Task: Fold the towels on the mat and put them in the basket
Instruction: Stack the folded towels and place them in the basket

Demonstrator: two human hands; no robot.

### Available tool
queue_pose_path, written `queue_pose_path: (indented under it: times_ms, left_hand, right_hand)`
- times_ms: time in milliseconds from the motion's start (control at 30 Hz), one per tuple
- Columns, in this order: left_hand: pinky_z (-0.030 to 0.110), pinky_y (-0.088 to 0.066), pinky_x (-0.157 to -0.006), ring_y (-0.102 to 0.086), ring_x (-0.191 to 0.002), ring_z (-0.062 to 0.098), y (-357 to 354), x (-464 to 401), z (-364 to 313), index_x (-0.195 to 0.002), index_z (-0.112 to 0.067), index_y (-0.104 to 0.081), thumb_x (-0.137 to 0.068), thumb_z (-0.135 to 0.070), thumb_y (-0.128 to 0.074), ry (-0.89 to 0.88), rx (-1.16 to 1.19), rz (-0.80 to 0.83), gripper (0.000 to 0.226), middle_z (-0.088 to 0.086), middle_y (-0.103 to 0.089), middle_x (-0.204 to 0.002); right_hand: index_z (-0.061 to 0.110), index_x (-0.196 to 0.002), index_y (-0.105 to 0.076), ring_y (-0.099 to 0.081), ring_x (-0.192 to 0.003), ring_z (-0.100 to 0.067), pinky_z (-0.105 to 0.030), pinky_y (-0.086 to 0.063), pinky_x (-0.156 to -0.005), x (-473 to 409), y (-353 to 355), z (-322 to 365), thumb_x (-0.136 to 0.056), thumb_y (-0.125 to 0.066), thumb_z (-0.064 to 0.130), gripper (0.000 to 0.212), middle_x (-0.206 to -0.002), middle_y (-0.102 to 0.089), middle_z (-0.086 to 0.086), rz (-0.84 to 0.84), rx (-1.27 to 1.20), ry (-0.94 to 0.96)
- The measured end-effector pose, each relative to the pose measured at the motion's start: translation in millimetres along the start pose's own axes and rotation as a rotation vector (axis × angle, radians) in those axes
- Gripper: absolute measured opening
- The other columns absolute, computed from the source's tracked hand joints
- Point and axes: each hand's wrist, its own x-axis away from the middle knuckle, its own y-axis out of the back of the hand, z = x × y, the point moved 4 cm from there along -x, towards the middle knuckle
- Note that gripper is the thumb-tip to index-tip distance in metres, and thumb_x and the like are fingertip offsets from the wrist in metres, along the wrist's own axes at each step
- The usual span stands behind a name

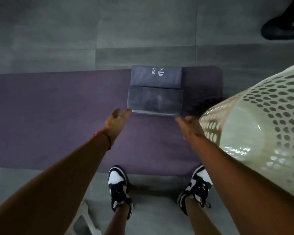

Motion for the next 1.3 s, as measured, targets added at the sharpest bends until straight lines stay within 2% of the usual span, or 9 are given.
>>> queue_pose_path:
  times_ms: [167,267,367,433,567,733,967,1167,1300]
  left_hand:
    - [0.047,-0.04,-0.111,-0.047,-0.133,0.03,-35.0,-107.9,-12.6,-0.145,-0.017,-0.045,-0.061,-0.087,-0.058,-0.045,-0.027,-0.047,0.11,0.007,-0.046,-0.149]
    - [0.042,-0.044,-0.108,-0.056,-0.125,0.022,-42.5,-154.1,-9.2,-0.14,-0.021,-0.053,-0.044,-0.087,-0.072,-0.036,0.065,0.012,0.117,0.001,-0.055,-0.141]
    - [0.02,-0.057,-0.075,-0.073,-0.084,0.007,-52.9,-172.2,-6.3,-0.108,-0.018,-0.068,-0.077,-0.049,-0.078,-0.043,0.221,0.145,0.045,-0.001,-0.074,-0.107]
    - [0.015,-0.055,-0.06,-0.073,-0.076,0.004,-59.8,-185.0,0.0,-0.107,-0.018,-0.067,-0.087,-0.034,-0.071,-0.03,0.233,0.225,0.026,-0.004,-0.075,-0.096]
    - [0.043,-0.054,-0.096,-0.069,-0.109,0.024,-63.9,-206.5,7.3,-0.127,-0.014,-0.062,-0.08,-0.035,-0.079,-0.06,0.312,0.33,0.054,0.004,-0.072,-0.117]
    - [0.048,-0.058,-0.088,-0.069,-0.108,0.022,-71.0,-210.5,34.2,-0.125,-0.022,-0.063,-0.087,-0.035,-0.072,-0.124,0.336,0.302,0.041,0.0,-0.071,-0.119]
    - [0.051,-0.057,-0.085,-0.068,-0.11,0.026,-71.0,-205.7,30.2,-0.126,-0.023,-0.063,-0.089,-0.026,-0.072,-0.094,0.427,0.272,0.038,0.001,-0.07,-0.12]
    - [0.051,-0.054,-0.094,-0.064,-0.117,0.031,-53.8,-166.5,26.4,-0.134,-0.017,-0.058,-0.088,-0.026,-0.071,-0.037,0.425,0.367,0.048,0.008,-0.066,-0.128]
    - [0.047,-0.047,-0.102,-0.061,-0.121,0.031,-28.9,-108.4,21.3,-0.133,-0.008,-0.056,-0.092,-0.02,-0.061,-0.022,0.46,0.419,0.043,0.013,-0.064,-0.13]
  right_hand:
    - [0.005,-0.151,-0.033,-0.041,-0.141,-0.027,-0.033,-0.031,-0.111,-99.6,-35.4,5.2,-0.086,-0.068,0.053,0.088,-0.155,-0.04,-0.012,-0.106,-0.258,-0.024]
    - [0.009,-0.15,-0.038,-0.045,-0.136,-0.024,-0.024,-0.032,-0.098,-134.4,-54.2,6.5,-0.088,-0.07,0.047,0.08,-0.151,-0.045,-0.007,-0.149,-0.388,-0.01]
    - [0.009,-0.14,-0.051,-0.053,-0.126,-0.023,-0.019,-0.032,-0.084,-152.5,-57.9,2.4,-0.089,-0.071,0.042,0.064,-0.135,-0.058,-0.006,-0.213,-0.409,-0.011]
    - [0.009,-0.137,-0.055,-0.056,-0.115,-0.016,-0.014,-0.033,-0.077,-162.5,-59.8,-3.4,-0.089,-0.071,0.044,0.061,-0.117,-0.057,0.001,-0.219,-0.422,0.005]
    - [0.006,-0.136,-0.053,-0.046,-0.099,-0.008,-0.007,-0.029,-0.065,-173.5,-67.8,-8.9,-0.09,-0.07,0.044,0.063,-0.11,-0.047,0.007,-0.212,-0.438,0.045]
    - [0.018,-0.124,-0.064,-0.058,-0.097,-0.008,-0.005,-0.037,-0.057,-184.6,-82.9,-21.9,-0.084,-0.072,0.054,0.054,-0.099,-0.059,0.015,-0.253,-0.38,0.082]
    - [0.022,-0.13,-0.064,-0.057,-0.103,-0.008,-0.022,-0.04,-0.087,-180.6,-83.2,-22.8,-0.083,-0.07,0.059,0.06,-0.119,-0.064,0.009,-0.235,-0.322,0.157]
    - [0.023,-0.11,-0.067,-0.062,-0.075,0.013,-0.003,-0.045,-0.064,-136.2,-70.7,-26.7,-0.083,-0.079,0.04,0.034,-0.093,-0.066,0.019,-0.17,-0.499,0.128]
    - [0.023,-0.111,-0.069,-0.065,-0.082,0.008,-0.011,-0.051,-0.069,-78.8,-60.9,-24.6,-0.082,-0.079,0.04,0.035,-0.099,-0.072,0.013,-0.102,-0.536,0.145]
